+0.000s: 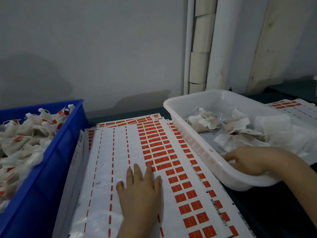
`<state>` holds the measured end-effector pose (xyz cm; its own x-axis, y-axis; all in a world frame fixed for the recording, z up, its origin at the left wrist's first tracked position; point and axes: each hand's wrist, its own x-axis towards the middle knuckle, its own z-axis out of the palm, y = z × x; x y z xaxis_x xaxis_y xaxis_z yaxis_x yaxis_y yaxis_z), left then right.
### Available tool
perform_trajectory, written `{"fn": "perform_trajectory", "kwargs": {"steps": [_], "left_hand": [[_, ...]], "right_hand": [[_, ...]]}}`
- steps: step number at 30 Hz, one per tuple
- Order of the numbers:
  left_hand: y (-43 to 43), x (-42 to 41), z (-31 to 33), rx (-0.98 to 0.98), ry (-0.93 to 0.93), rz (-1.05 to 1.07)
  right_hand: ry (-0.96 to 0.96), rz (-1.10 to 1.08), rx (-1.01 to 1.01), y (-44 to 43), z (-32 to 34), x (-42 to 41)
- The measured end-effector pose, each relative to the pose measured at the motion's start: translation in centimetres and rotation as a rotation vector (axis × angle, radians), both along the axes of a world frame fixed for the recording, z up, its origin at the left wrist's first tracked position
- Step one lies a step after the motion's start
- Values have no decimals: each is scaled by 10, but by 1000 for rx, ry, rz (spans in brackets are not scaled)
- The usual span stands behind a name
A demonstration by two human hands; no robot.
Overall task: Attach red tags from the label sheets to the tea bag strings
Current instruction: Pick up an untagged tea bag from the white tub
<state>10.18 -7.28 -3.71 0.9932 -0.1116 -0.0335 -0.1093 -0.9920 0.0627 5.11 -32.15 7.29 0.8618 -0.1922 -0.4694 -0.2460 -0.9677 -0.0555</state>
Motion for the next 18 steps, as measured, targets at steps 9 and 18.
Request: {"fn": "perform_trajectory", "kwargs": {"steps": [9,18], "left_hand": [[0,0,1,-3,4,2],[2,0,1,-14,-2,2]], "right_hand": [[-38,16,-156,1,-3,2],[-103,-119,-257,4,6,7]]}}
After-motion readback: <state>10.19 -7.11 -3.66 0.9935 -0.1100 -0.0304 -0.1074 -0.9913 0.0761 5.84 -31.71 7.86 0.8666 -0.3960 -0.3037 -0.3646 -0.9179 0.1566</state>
